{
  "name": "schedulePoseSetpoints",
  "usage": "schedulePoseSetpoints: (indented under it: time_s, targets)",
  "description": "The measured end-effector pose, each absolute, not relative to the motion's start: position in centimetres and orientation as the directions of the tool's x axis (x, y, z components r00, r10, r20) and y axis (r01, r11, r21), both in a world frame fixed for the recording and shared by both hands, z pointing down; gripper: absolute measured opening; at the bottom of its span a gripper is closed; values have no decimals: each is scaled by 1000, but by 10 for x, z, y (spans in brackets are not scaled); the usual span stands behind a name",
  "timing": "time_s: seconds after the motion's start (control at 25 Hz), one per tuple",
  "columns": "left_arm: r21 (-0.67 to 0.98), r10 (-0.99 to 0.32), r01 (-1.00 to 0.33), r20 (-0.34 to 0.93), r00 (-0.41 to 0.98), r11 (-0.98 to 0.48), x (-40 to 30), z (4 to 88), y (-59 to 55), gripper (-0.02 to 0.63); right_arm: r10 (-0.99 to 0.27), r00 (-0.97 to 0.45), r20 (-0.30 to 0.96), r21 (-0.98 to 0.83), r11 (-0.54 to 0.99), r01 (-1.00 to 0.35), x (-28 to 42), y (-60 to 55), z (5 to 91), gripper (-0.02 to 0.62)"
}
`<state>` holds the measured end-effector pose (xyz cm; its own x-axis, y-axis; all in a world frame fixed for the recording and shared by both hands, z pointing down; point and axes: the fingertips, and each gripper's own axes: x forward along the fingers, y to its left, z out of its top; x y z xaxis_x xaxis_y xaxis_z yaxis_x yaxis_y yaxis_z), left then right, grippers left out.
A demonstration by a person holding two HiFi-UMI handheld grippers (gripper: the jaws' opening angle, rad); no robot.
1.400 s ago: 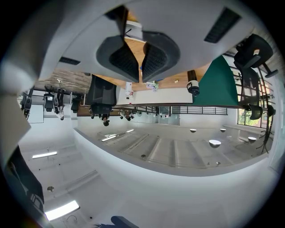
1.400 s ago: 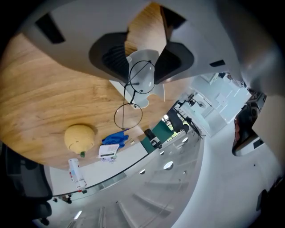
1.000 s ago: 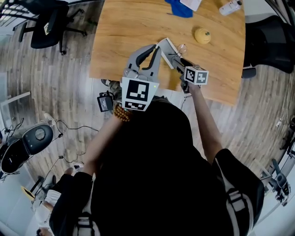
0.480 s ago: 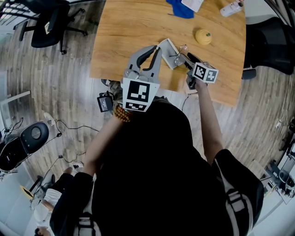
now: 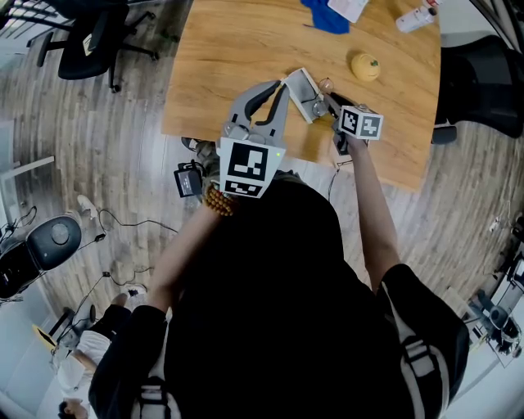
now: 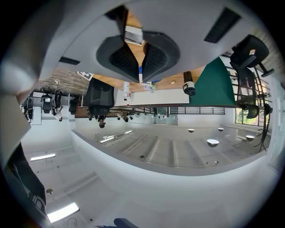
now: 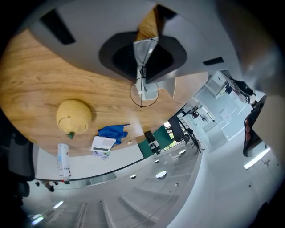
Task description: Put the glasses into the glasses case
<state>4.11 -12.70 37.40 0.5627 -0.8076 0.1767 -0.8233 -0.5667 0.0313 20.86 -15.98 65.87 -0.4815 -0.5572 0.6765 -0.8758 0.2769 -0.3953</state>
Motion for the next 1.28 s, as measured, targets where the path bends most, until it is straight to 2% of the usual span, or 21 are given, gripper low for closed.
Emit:
schedulePoseSetpoints:
  time_s: [0.04,0.28,0.44,0.56,0.68,0.76,0.8,1.04,1.08,1.16,1.28]
  targets:
    - [31,-807,-823,176,563,-567,41,374,-127,40,-553,-472,686,-370,294,-881,207,-160,654,7]
    - [39,-809,-825,178,561,-564,37,376,-128,40,-513,-445,734,-252,404,-880,195,-153,654,6]
    - [37,-808,-825,178,561,-565,37,376,-125,40,-570,-419,707,-238,366,-900,211,-160,644,9]
    - [39,-812,-828,179,556,-559,34,376,-124,40,-583,-431,689,-295,318,-901,228,-167,647,149]
    - [44,-816,-833,180,549,-551,31,377,-124,40,-535,-453,713,-347,292,-891,228,-164,656,372]
    - [47,-815,-833,181,550,-552,31,378,-124,40,-503,-446,741,-321,319,-892,217,-159,659,462]
    - [47,-814,-831,181,552,-554,32,378,-123,40,-487,-432,759,-293,337,-895,212,-156,663,477]
    - [42,-806,-824,181,563,-566,39,379,-120,40,-464,-347,815,-215,314,-925,213,-150,696,468]
    - [42,-808,-825,182,561,-564,38,379,-120,40,-463,-350,815,-221,310,-925,212,-149,697,458]
    - [43,-810,-828,184,556,-559,36,379,-120,40,-462,-358,811,-226,317,-921,211,-145,697,395]
    - [46,-812,-831,186,553,-555,34,380,-121,40,-464,-358,810,-202,353,-913,207,-142,692,353]
